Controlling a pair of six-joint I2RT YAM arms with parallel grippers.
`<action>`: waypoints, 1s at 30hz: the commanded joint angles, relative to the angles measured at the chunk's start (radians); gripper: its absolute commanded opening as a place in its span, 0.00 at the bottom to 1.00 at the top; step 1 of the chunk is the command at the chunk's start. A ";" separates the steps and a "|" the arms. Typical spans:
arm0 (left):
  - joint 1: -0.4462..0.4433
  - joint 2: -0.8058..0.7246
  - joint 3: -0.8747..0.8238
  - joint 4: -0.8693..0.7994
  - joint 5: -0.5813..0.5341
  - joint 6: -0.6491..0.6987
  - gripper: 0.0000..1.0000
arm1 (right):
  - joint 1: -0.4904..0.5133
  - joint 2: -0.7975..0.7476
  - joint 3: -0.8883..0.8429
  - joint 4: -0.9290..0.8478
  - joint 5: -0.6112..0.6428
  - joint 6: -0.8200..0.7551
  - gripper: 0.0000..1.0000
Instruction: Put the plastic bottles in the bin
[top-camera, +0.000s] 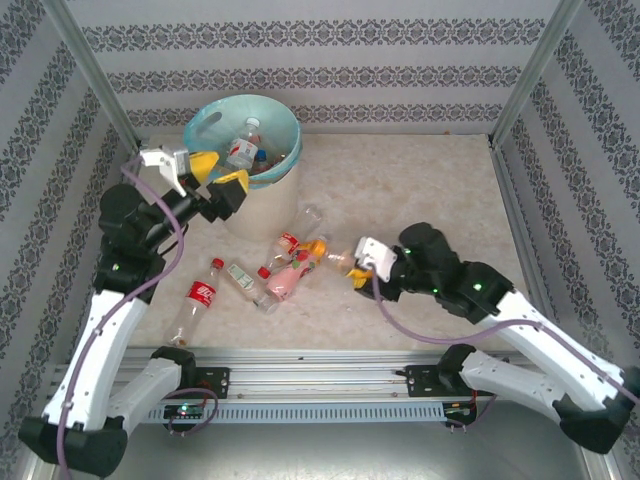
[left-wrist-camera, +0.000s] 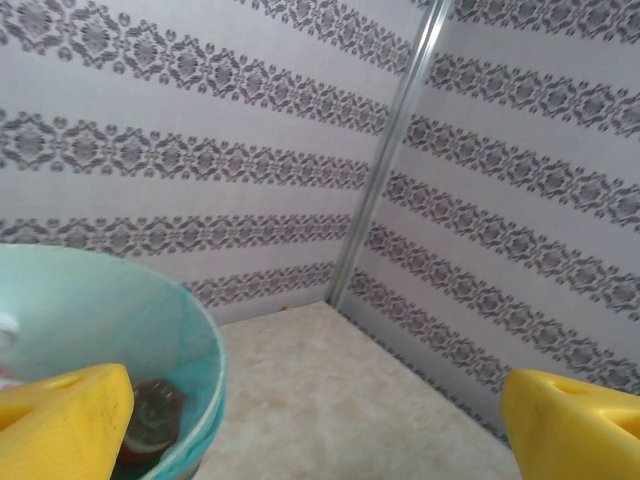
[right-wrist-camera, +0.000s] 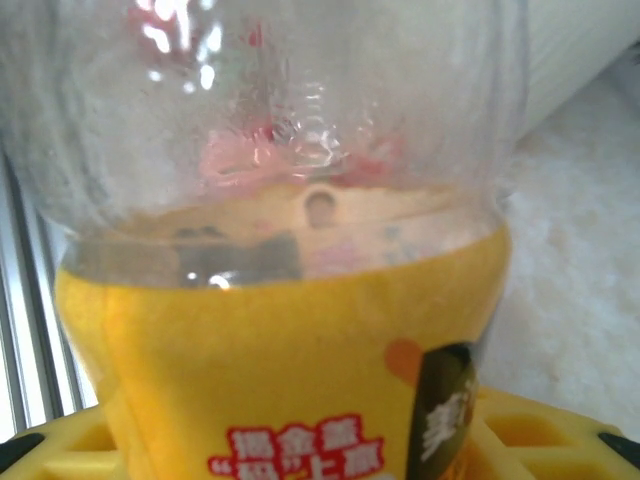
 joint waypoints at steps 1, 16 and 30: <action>-0.045 0.053 0.067 0.107 0.064 -0.064 0.94 | -0.072 -0.042 0.024 0.093 -0.122 0.156 0.53; -0.297 0.175 0.066 0.297 0.313 -0.090 0.99 | -0.190 0.148 0.249 0.309 -0.562 0.511 0.51; -0.355 0.153 0.074 0.268 0.312 -0.090 0.73 | 0.038 0.340 0.390 0.322 -0.601 0.509 0.52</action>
